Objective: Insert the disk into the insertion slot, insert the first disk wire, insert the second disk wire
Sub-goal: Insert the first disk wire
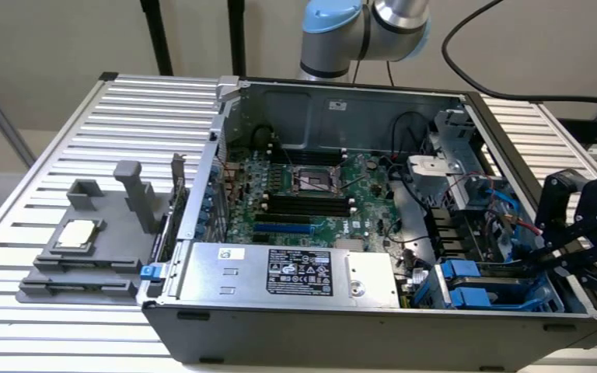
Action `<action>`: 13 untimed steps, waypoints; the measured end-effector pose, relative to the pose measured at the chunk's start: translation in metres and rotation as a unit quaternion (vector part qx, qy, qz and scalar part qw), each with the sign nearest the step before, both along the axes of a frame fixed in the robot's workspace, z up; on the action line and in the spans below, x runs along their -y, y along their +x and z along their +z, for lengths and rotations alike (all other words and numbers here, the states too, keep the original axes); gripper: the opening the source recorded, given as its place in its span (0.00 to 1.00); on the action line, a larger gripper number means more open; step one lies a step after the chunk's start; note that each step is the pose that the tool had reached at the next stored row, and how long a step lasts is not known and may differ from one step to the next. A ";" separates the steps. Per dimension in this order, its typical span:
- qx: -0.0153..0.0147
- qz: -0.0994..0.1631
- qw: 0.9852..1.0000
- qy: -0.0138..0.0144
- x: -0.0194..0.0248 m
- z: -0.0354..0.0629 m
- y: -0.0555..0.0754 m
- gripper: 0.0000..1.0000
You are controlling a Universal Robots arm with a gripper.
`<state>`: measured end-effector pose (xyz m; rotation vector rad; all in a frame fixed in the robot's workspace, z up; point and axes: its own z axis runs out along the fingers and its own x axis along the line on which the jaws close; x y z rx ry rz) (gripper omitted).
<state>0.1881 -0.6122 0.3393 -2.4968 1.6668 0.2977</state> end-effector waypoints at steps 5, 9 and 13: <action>0.000 0.001 1.000 0.000 -0.0009 0.0040 -0.004 0.17; 0.000 0.001 1.000 0.000 -0.0014 0.0086 -0.016 0.17; 0.000 0.001 1.000 -0.004 -0.0026 0.0097 -0.030 0.17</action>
